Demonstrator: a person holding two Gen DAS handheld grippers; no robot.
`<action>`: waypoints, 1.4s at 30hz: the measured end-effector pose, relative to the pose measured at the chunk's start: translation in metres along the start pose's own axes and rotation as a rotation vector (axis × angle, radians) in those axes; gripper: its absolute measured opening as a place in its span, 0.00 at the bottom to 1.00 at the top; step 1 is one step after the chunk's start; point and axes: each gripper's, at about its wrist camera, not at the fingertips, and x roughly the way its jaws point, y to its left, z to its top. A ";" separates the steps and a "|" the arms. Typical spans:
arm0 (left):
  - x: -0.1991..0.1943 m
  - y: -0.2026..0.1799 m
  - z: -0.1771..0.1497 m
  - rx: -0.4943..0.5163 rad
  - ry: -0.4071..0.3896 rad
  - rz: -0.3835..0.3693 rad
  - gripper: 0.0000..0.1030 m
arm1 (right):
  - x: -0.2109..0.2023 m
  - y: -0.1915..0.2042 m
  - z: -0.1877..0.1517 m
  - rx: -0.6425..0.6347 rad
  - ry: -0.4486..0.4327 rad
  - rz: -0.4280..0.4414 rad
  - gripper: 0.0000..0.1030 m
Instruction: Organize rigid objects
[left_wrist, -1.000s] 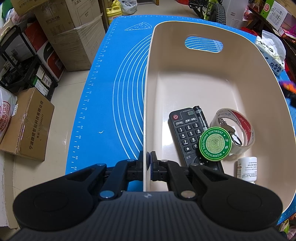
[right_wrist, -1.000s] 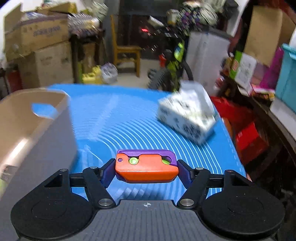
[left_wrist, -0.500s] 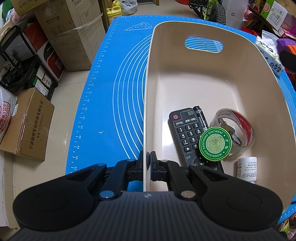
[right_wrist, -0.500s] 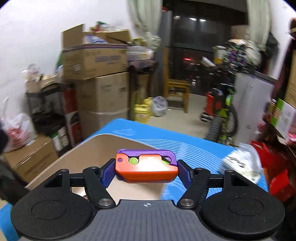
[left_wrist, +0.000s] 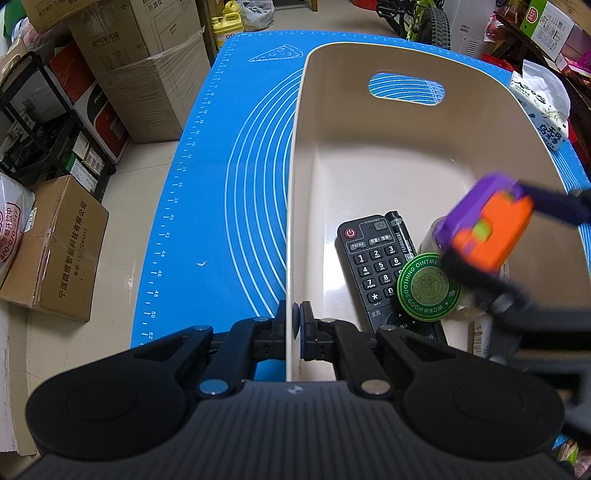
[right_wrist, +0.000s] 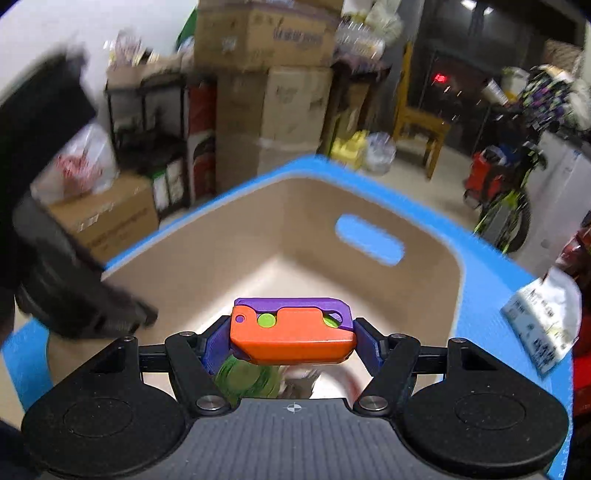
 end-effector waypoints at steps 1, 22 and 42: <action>0.000 0.000 0.000 -0.001 0.000 0.000 0.06 | 0.004 0.003 -0.001 -0.008 0.021 0.004 0.70; -0.008 0.001 0.001 -0.009 -0.038 0.022 0.13 | -0.006 -0.011 -0.009 0.097 0.055 0.018 0.90; -0.110 -0.041 -0.028 0.004 -0.298 0.089 0.78 | -0.146 -0.048 -0.037 0.301 -0.106 -0.111 0.98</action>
